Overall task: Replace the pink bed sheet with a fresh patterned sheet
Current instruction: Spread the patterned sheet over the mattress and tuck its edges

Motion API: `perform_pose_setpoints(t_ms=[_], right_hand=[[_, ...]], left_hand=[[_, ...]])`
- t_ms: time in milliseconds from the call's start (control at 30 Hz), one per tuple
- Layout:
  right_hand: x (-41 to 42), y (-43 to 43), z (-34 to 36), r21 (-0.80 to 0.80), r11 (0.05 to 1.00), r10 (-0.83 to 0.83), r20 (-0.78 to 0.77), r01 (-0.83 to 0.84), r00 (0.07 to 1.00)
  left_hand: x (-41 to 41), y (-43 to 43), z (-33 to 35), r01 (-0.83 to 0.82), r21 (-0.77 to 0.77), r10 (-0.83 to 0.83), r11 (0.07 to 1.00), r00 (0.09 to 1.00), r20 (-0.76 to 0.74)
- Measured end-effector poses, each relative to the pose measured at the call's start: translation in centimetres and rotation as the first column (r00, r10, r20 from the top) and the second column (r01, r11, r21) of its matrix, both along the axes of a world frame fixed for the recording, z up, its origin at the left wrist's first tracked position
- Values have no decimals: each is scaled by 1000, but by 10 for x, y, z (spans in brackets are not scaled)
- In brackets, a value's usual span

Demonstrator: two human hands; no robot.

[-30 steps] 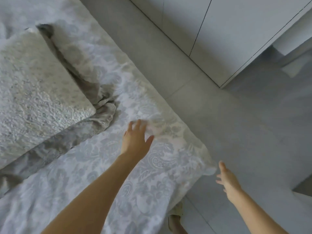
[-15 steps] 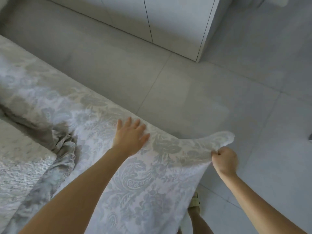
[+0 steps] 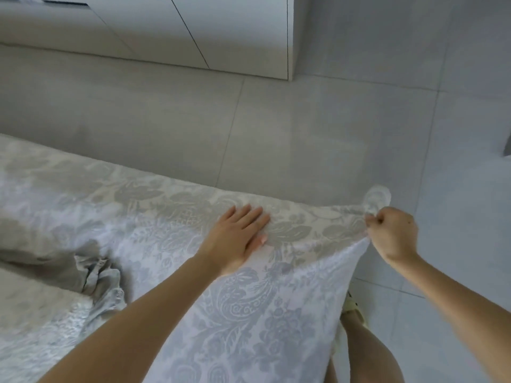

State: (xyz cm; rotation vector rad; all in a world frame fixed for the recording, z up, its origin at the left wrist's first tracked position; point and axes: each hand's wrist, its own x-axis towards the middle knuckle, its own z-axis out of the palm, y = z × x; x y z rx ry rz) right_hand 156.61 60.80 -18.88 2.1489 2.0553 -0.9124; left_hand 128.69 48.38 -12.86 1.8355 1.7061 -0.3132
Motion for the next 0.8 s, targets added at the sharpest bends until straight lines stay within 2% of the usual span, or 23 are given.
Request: perform_pose_setpoints(t_ms=[100, 200, 300, 367, 433, 500, 600, 700, 733, 800], right_hand=[[-17, -5, -19, -47, 996, -78, 33, 80, 996], [-25, -27, -27, -135, 974, -178, 36, 181, 983], [-27, -62, -3, -124, 949, -302, -91, 290, 949], [-40, -90, 17, -84, 953, -304, -215, 292, 928], [-57, -112, 29, -103, 970, -243, -348, 221, 905], [-72, -128, 35, -148, 980, -183, -381, 135, 906], [-78, -127, 37, -230, 951, -287, -409, 206, 866], [-68, -109, 30, -413, 873, -452, -490, 258, 745], [-65, -102, 29, -450, 864, -454, -504, 226, 735], [-65, -92, 26, -384, 911, -347, -519, 149, 781]], left_hand=[[1, -2, -3, 8, 2, -8, 1000, 997, -77], [2, 6, -9, -22, 46, 23, 999, 1000, -6], [8, 7, -16, -50, 242, 26, 969, 994, 105], [15, 5, -15, -64, 292, 26, 954, 991, 131], [24, 4, -12, -102, 274, 66, 956, 988, 136], [30, 3, -8, -108, 214, 85, 971, 990, 114], [33, 5, 0, -92, 146, 78, 985, 992, 95], [34, 14, 16, -38, 40, 37, 998, 999, 34], [34, 15, 21, 0, 7, 0, 1000, 1000, 0], [32, 18, 28, 44, -65, -44, 997, 999, -9]])
